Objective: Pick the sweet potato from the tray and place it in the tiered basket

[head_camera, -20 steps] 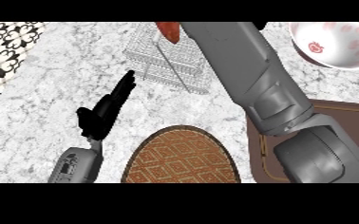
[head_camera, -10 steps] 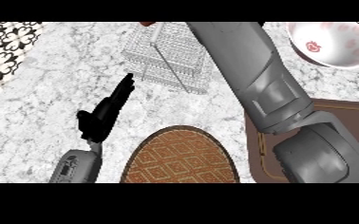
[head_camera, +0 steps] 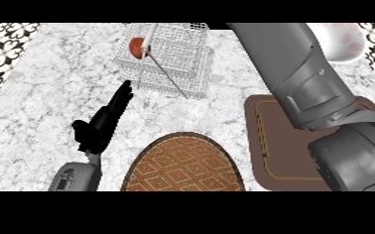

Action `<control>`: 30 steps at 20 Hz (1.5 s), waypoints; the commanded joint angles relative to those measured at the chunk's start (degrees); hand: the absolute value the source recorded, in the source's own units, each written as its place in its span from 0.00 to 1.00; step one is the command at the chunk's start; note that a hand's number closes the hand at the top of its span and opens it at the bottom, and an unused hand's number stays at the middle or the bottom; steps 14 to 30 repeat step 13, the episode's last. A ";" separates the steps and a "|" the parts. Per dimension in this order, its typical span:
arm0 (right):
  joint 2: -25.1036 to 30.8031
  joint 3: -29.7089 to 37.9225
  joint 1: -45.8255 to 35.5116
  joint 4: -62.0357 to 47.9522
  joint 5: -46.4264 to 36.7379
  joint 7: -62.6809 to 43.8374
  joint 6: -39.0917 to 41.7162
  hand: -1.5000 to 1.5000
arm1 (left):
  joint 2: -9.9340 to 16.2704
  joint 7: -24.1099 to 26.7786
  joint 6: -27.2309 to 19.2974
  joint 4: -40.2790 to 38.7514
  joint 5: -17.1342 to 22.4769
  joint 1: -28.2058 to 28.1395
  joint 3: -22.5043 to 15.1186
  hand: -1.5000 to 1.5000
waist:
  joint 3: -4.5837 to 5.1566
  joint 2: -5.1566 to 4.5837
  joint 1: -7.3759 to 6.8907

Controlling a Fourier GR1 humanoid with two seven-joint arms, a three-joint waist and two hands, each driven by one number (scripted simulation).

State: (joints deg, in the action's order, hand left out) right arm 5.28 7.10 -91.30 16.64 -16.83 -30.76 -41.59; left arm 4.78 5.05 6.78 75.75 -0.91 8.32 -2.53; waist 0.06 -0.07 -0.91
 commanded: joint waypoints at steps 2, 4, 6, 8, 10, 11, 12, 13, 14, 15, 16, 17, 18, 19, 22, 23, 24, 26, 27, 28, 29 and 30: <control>5.97 1.26 5.67 6.59 0.34 5.03 -4.80 0.00 | 0.39 -0.40 -0.51 3.56 -0.20 -3.54 -0.19 0.50 | -0.14 0.51 1.09; 5.86 2.63 10.70 12.70 3.02 6.83 -2.85 0.00 | 1.61 0.46 -0.29 1.49 0.57 -3.56 1.93 0.50 | -0.16 0.89 2.58; 9.11 3.40 15.41 17.11 4.57 8.89 0.59 0.00 | 2.60 1.13 1.10 1.17 1.28 -3.49 2.52 0.50 | -0.16 0.91 3.11; 12.06 3.67 18.09 21.70 5.49 7.15 3.04 0.00 | 1.81 -1.32 0.36 4.74 0.91 -5.05 1.21 0.50 | -0.18 1.27 3.33; 14.44 3.26 22.51 26.36 6.74 6.63 8.23 0.00 | 1.64 -1.12 -0.39 0.92 1.99 -2.27 3.55 0.50 | -0.15 1.44 5.01; 14.99 2.33 23.40 29.16 6.51 3.99 9.34 0.00 | 2.89 -0.31 0.45 0.67 2.44 -1.74 4.51 0.50 | -0.11 1.60 5.21; 16.52 2.96 28.01 31.35 7.99 6.23 12.34 0.00 | 3.26 -1.17 0.52 2.02 2.04 -3.10 3.98 0.50 | -0.16 1.42 4.73; 17.77 3.13 30.31 34.02 8.90 5.84 14.36 0.00 | 1.23 2.17 -0.65 2.38 0.56 -7.01 2.16 0.50 | -0.14 1.59 4.84; 17.77 3.13 30.31 34.02 8.90 5.84 14.36 0.00 | 1.23 2.17 -0.65 2.38 0.56 -7.01 2.16 0.50 | -0.14 1.59 4.84; 17.77 3.13 30.31 34.02 8.90 5.84 14.36 0.00 | 1.23 2.17 -0.65 2.38 0.56 -7.01 2.16 0.50 | -0.14 1.59 4.84; 17.77 3.13 30.31 34.02 8.90 5.84 14.36 0.00 | 1.23 2.17 -0.65 2.38 0.56 -7.01 2.16 0.50 | -0.14 1.59 4.84; 17.77 3.13 30.31 34.02 8.90 5.84 14.36 0.00 | 1.23 2.17 -0.65 2.38 0.56 -7.01 2.16 0.50 | -0.14 1.59 4.84; 17.77 3.13 30.31 34.02 8.90 5.84 14.36 0.00 | 1.23 2.17 -0.65 2.38 0.56 -7.01 2.16 0.50 | -0.14 1.59 4.84; 17.77 3.13 30.31 34.02 8.90 5.84 14.36 0.00 | 1.23 2.17 -0.65 2.38 0.56 -7.01 2.16 0.50 | -0.14 1.59 4.84; 17.77 3.13 30.31 34.02 8.90 5.84 14.36 0.00 | 1.23 2.17 -0.65 2.38 0.56 -7.01 2.16 0.50 | -0.14 1.59 4.84; 17.77 3.13 30.31 34.02 8.90 5.84 14.36 0.00 | 1.23 2.17 -0.65 2.38 0.56 -7.01 2.16 0.50 | -0.14 1.59 4.84; 17.77 3.13 30.31 34.02 8.90 5.84 14.36 0.00 | 1.23 2.17 -0.65 2.38 0.56 -7.01 2.16 0.50 | -0.14 1.59 4.84; 17.77 3.13 30.31 34.02 8.90 5.84 14.36 0.00 | 1.23 2.17 -0.65 2.38 0.56 -7.01 2.16 0.50 | -0.14 1.59 4.84; 17.77 3.13 30.31 34.02 8.90 5.84 14.36 0.00 | 1.23 2.17 -0.65 2.38 0.56 -7.01 2.16 0.50 | -0.14 1.59 4.84; 17.77 3.13 30.31 34.02 8.90 5.84 14.36 0.00 | 1.23 2.17 -0.65 2.38 0.56 -7.01 2.16 0.50 | -0.14 1.59 4.84; 17.77 3.13 30.31 34.02 8.90 5.84 14.36 0.00 | 1.23 2.17 -0.65 2.38 0.56 -7.01 2.16 0.50 | -0.14 1.59 4.84; 17.77 3.13 30.31 34.02 8.90 5.84 14.36 0.00 | 1.23 2.17 -0.65 2.38 0.56 -7.01 2.16 0.50 | -0.14 1.59 4.84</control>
